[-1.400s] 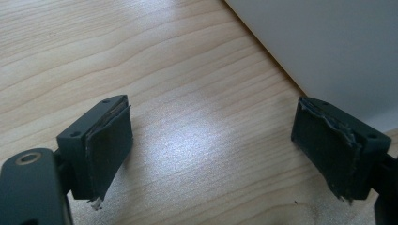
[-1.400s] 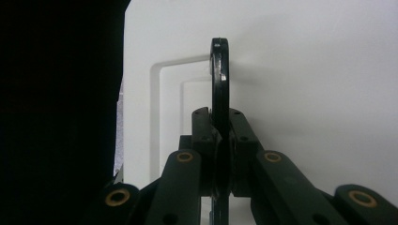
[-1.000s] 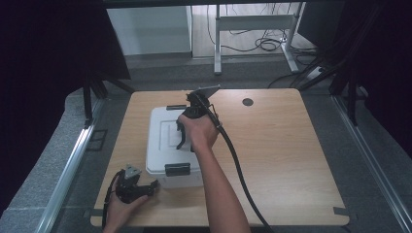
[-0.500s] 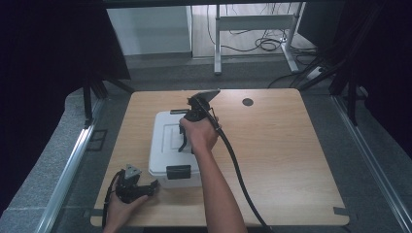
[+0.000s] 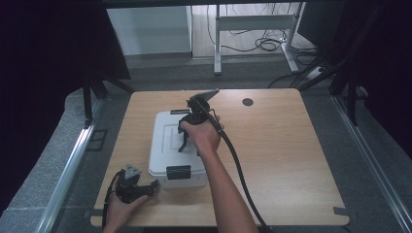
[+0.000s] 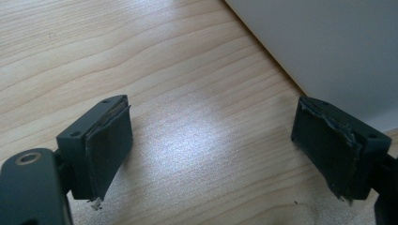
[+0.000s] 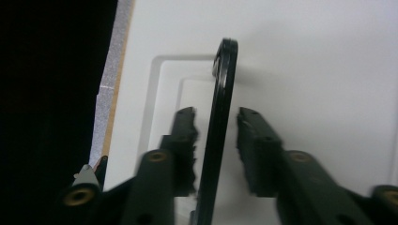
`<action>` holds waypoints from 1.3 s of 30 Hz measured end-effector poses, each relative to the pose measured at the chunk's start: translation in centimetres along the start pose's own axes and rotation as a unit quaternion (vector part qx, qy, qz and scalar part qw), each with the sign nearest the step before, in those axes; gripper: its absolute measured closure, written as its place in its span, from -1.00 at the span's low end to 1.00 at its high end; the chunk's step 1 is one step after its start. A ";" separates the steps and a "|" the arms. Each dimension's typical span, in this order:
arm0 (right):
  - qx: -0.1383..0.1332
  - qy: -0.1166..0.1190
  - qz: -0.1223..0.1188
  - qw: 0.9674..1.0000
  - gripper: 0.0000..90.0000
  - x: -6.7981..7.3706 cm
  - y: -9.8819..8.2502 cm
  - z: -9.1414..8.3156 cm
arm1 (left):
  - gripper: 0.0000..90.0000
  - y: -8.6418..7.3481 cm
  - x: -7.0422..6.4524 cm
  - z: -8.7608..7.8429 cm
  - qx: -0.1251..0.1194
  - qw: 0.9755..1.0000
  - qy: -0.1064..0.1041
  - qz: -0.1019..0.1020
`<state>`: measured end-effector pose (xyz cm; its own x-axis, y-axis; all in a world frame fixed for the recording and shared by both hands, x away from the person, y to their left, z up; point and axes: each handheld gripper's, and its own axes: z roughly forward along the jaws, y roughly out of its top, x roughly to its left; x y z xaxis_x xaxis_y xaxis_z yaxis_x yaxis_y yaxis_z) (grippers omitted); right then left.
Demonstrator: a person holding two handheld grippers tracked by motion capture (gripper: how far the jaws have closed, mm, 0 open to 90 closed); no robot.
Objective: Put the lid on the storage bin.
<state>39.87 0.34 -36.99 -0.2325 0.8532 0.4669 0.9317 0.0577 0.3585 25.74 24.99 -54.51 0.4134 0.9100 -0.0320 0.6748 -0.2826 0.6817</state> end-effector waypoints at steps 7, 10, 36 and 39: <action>-0.039 0.020 -0.039 0.998 0.10 -1.6 -0.5 -2.0 | -0.71 0.0 0.0 0.0 0.000 1.000 0.000 0.000; -0.051 0.041 -0.053 0.996 0.05 -2.6 -1.1 -2.9 | -0.72 0.0 0.0 0.0 0.000 1.000 0.000 0.000; -0.118 0.094 -0.067 0.986 0.03 -13.3 -9.3 -8.4 | -0.71 0.0 0.0 0.0 0.000 1.000 0.001 0.000; -0.127 0.099 -0.064 0.985 0.02 -14.8 -10.7 -8.7 | -0.71 0.0 0.0 0.0 0.000 1.000 0.001 0.000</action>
<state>30.93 -17.44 -40.74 -0.4173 0.7280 0.5440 0.7971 0.0058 0.6038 25.73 25.00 -54.51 0.4132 0.9101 -0.0304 0.6743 -0.2834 0.6819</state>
